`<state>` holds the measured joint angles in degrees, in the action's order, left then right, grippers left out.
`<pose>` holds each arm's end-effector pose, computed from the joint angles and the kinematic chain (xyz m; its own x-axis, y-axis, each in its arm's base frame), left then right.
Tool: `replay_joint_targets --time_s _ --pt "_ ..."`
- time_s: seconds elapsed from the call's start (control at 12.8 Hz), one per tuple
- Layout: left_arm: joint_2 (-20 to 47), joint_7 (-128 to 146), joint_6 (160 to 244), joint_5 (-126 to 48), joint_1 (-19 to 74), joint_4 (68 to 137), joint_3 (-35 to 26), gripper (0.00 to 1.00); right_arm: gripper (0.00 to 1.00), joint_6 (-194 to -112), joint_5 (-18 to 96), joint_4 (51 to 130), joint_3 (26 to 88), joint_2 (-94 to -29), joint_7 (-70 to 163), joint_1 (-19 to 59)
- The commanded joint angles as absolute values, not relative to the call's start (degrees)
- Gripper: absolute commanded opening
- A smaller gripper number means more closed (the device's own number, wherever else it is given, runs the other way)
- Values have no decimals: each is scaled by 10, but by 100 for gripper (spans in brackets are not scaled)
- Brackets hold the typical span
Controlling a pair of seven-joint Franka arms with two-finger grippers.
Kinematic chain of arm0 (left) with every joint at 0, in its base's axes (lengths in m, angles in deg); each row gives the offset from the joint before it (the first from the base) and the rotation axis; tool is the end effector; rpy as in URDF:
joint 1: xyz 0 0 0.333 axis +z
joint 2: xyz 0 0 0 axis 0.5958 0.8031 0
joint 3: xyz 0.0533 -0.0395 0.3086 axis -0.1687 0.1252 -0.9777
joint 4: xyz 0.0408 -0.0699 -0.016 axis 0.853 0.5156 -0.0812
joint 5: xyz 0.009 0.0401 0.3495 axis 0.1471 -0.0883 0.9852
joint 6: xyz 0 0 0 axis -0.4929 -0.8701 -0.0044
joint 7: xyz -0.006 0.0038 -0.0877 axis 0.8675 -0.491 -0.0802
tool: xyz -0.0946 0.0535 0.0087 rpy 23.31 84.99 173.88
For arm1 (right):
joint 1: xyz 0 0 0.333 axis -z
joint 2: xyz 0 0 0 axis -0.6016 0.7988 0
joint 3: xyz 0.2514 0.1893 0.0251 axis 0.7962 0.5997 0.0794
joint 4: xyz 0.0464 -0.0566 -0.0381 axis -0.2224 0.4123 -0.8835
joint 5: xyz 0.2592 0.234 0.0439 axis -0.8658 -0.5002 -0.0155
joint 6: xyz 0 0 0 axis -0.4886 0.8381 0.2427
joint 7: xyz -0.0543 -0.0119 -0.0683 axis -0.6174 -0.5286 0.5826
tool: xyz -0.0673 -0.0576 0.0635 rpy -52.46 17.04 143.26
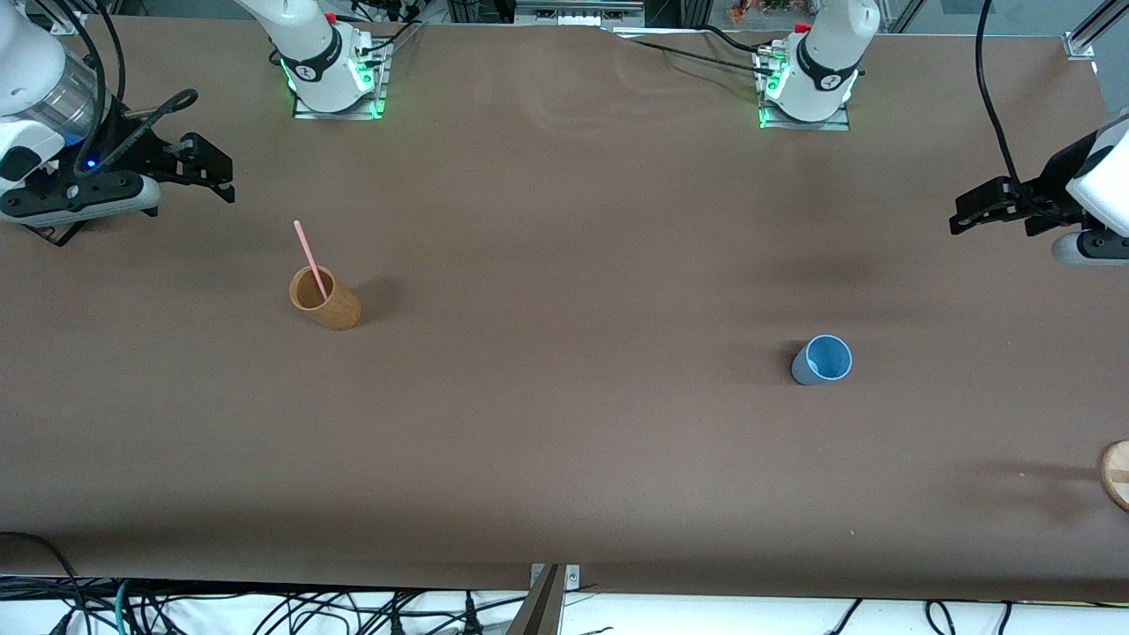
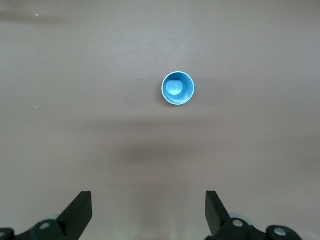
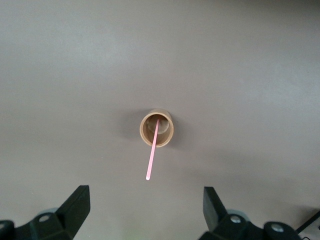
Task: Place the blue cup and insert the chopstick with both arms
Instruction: 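Move the right gripper toward the wooden cup while the left gripper reaches the blue cup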
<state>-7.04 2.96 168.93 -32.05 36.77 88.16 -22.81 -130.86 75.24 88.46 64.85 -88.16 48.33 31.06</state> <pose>0.5284 -0.0023 0.5997 0.9933 0.0131 -0.1146 0.0177 -0.9991 0.0395 0.4954 0.0750 0.6031 0.9800 0.1990 -0.0094 0.1989 -0.9799 -0.0140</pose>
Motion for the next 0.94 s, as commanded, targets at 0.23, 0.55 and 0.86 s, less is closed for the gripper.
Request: replay_joint_targets --time_s 0.23,0.55,0.86 --pt "-66 27 1685 -332 368 869 -226 100 100 -1323 754 875 653 -879 489 311" --pt "-66 27 1685 -333 369 869 -226 100 100 -1321 754 878 651 -867 486 317" --pt "-62 28 1685 -333 369 869 -227 100 100 -1328 753 875 650 -825 490 324"
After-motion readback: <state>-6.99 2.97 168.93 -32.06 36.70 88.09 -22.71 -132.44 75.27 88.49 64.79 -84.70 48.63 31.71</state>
